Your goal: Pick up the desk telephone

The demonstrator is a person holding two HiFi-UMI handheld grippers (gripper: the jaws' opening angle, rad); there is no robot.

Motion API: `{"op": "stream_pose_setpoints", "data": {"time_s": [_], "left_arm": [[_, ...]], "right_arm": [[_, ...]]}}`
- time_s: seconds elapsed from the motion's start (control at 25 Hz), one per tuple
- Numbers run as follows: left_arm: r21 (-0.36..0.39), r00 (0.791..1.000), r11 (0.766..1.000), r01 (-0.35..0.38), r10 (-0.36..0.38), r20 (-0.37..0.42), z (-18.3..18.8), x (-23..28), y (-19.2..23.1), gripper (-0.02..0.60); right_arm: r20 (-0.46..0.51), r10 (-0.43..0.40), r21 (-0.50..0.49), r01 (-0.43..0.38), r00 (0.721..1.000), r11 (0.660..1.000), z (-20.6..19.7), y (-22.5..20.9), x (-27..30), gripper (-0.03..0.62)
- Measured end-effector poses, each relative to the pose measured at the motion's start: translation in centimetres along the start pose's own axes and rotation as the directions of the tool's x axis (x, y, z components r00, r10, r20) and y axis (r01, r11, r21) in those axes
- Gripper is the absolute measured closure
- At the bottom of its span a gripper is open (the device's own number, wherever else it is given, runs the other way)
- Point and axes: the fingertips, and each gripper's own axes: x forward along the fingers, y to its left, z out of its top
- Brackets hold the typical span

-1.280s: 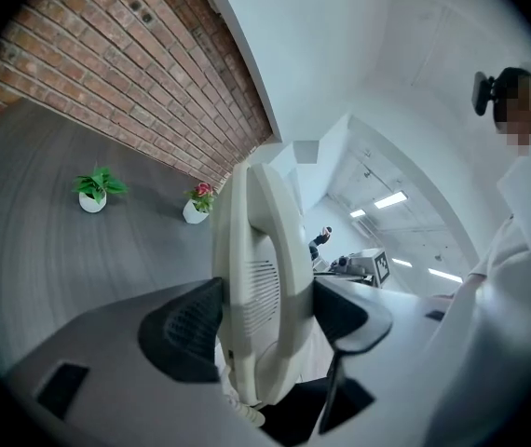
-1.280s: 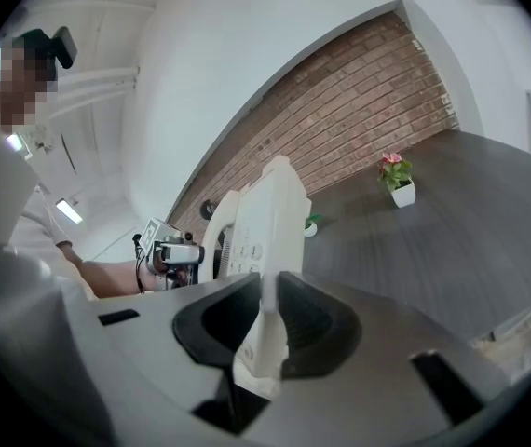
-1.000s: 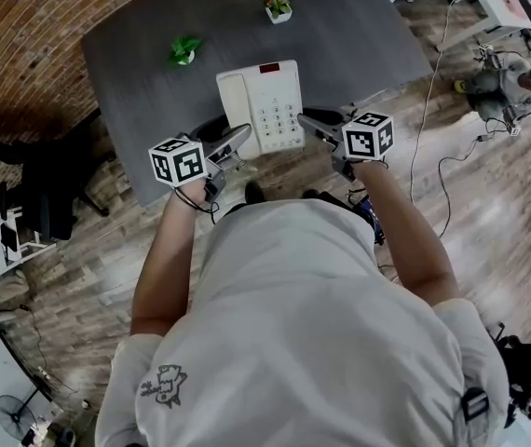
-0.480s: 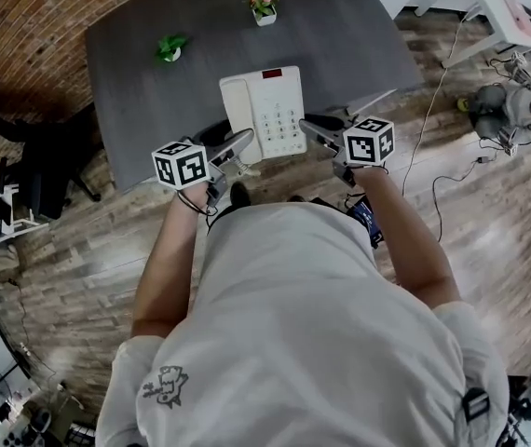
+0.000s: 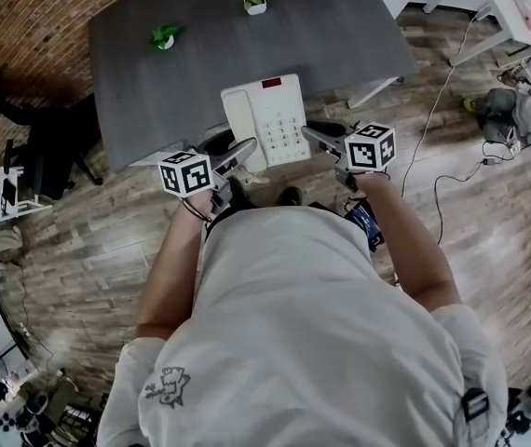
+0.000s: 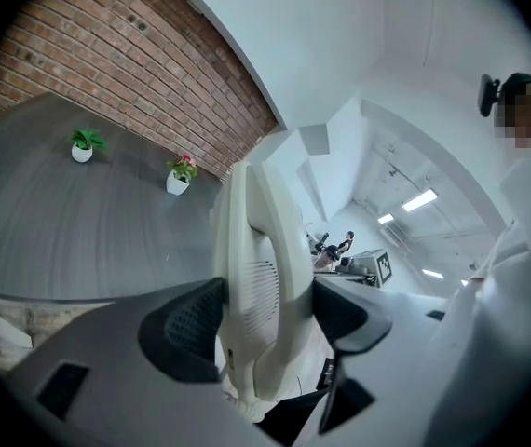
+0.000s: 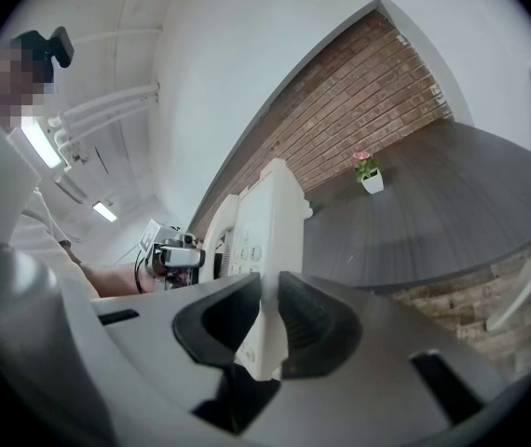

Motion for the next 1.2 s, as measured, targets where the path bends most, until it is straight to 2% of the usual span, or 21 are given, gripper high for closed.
{"op": "stream_pose_setpoints", "data": {"time_s": [0.36,0.72,1.2], "left_arm": [[0.009,1.0,1.0,-0.003,0.003,-0.019,-0.4,-0.8,-0.6,0.264],[0.017,1.0,1.0,0.012,-0.012,-0.001,0.2,-2.6,-1.4,0.265],[0.02,1.0,0.999,0.029,-0.029,0.007,-2.5,-12.4,-0.1,0.267]], "right_arm": [[0.016,0.001,0.022,-0.001,1.0,1.0,-1.0,1.0,-0.4,0.528],[0.023,-0.013,0.011,0.012,1.0,1.0,-1.0,3.2,-0.4,0.526],[0.013,-0.032,-0.026,0.033,0.999,0.999,-4.6,11.8,4.2,0.522]]}}
